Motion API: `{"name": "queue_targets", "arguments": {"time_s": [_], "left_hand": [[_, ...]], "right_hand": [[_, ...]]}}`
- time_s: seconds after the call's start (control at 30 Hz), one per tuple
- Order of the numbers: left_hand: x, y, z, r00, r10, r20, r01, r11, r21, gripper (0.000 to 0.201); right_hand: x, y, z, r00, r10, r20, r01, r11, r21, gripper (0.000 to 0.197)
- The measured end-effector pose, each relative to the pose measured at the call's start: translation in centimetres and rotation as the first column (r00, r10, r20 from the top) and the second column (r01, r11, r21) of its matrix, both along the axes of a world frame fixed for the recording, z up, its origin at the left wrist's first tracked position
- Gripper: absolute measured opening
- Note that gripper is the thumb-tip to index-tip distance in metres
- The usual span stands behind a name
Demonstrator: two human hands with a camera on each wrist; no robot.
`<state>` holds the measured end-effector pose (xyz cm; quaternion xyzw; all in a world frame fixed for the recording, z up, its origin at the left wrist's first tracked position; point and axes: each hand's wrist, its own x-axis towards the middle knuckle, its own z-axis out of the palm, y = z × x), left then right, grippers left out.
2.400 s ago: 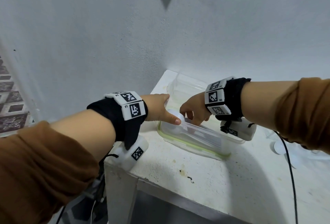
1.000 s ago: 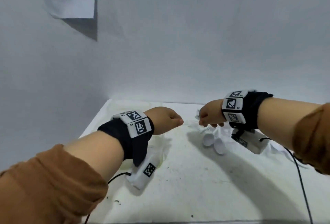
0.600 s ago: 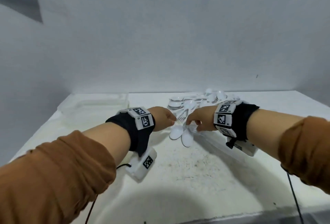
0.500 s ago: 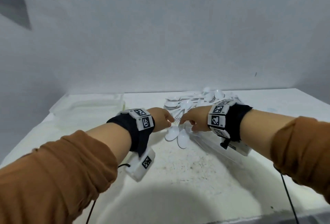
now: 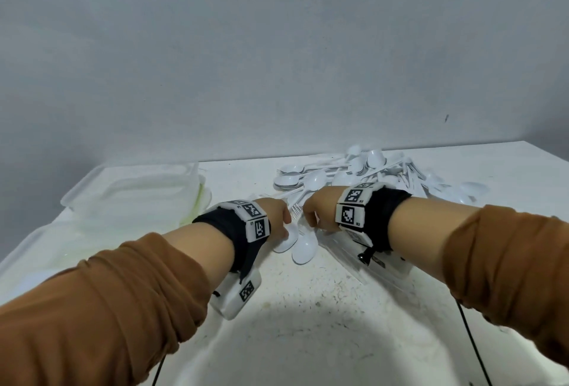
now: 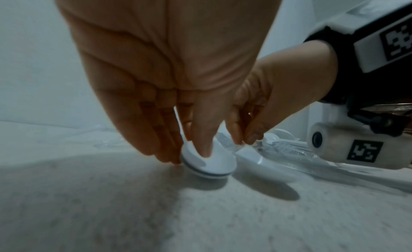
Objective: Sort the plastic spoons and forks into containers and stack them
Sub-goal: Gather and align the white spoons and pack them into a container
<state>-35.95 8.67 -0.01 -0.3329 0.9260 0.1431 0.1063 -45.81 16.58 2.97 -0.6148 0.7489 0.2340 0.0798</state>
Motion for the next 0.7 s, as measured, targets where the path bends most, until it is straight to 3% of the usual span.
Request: {"name": "queue_targets", "arguments": {"time_s": [0.3,0.47,0.57,0.67,0.7], "left_hand": [[0.7,0.8,0.6,0.997,0.062,-0.041,-0.056,0.990,0.126,0.041],[1.7,1.2,2.2,0.976,0.141,-0.169,-0.096,0.964,0.248,0.030],[2.2,1.4,2.7,0.903,0.316,-0.292,-0.188,0.900,0.394,0.027],[2.7,1.6,3.8,0.742,0.569,-0.355,-0.254,0.729,0.636,0.010],[3.0,1.5,4.0,0.685,0.627,-0.372,-0.246,0.679,0.692,0.015]], "right_hand": [[-0.5,-0.3,-0.3,0.999,0.012,0.044,-0.014,0.999,0.030,0.036],[-1.2,-0.2,-0.7,0.993,0.032,0.118,-0.032,0.999,0.000,0.033],[-1.8,0.3,-0.5,0.992,0.078,0.097,-0.066,0.991,-0.119,0.027],[-2.6,0.9,0.4,0.994,0.104,0.025,-0.094,0.964,-0.249,0.021],[-2.8,1.1,0.9,0.994,0.109,0.014,-0.100,0.953,-0.284,0.021]]}}
